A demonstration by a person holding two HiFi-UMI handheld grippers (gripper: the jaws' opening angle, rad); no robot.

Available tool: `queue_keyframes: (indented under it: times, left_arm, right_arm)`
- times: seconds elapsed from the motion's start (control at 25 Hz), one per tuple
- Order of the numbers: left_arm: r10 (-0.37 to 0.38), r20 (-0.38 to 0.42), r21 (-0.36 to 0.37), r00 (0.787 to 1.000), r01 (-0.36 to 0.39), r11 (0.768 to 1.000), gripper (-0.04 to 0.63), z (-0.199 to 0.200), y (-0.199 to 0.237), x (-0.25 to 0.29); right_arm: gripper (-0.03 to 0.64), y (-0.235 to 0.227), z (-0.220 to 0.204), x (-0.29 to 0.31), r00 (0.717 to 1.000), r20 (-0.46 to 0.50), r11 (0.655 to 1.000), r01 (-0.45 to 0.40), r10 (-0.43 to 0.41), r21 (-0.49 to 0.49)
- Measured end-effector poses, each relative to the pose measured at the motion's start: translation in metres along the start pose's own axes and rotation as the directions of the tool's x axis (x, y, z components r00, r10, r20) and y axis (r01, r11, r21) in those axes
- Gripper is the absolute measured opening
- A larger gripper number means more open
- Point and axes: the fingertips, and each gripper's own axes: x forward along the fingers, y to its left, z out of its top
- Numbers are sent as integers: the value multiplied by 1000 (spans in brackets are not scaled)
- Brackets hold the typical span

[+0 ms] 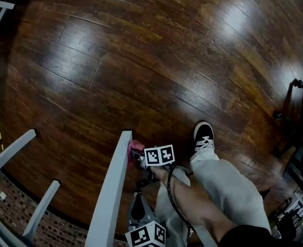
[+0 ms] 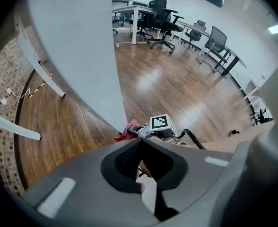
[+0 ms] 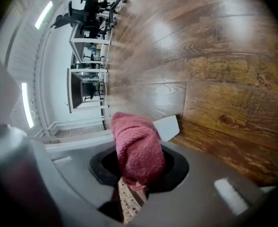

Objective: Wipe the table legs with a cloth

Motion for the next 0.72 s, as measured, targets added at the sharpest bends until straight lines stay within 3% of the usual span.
queue_keyframes:
  times: [0.28,0.4,0.48,0.56,0.64,0.72]
  left_arm:
    - [7,-29,68,1000,-5,998,-3,-4,-16,30]
    - [1,-41,108,999,3,994,-3,-8,-26,44]
    - [-2,-49,135,999,8,991,-3,-10,-32,53]
    - [-2,-57,159,998,12,987,-3,-12,-38,63]
    - [-1,-68,180,998,13,984,-3,-15,-42,71]
    - [5,-82,192,997,10,981,-3,-19,-43,79]
  right_arm:
    - [91,-48,15,34,998,-59,999,28,-30,-42]
    - [91,-74,23,50,988,-114,992,94,-103,-81]
    - [89,-89,29,59,967,-165,974,167,-192,-152]
    - [89,-91,45,60,959,-155,945,190,-236,-268]
    - [89,-76,70,64,979,-91,940,145,-181,-310]
    - [89,-60,79,76,988,-103,952,83,-118,-295]
